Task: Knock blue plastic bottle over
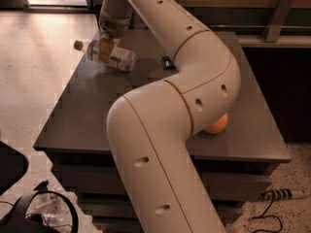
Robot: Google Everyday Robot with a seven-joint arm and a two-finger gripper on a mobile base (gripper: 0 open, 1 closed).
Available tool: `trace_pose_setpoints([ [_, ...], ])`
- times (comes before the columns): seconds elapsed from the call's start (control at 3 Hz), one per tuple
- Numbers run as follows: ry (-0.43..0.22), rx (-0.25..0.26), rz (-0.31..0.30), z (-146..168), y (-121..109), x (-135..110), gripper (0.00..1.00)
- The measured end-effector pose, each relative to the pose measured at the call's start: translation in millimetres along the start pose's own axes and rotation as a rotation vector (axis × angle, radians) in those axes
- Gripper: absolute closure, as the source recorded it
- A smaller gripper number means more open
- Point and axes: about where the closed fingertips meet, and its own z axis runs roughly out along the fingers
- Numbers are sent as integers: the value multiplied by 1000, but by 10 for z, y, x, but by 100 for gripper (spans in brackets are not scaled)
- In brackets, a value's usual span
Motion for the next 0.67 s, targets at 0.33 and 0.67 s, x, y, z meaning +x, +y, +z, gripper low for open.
trace_pose_setpoints([
  [0.33,-2,-1,-1,43,-6,-17,60],
  [0.67,-3,-1,-1,83,-14,-27,38],
])
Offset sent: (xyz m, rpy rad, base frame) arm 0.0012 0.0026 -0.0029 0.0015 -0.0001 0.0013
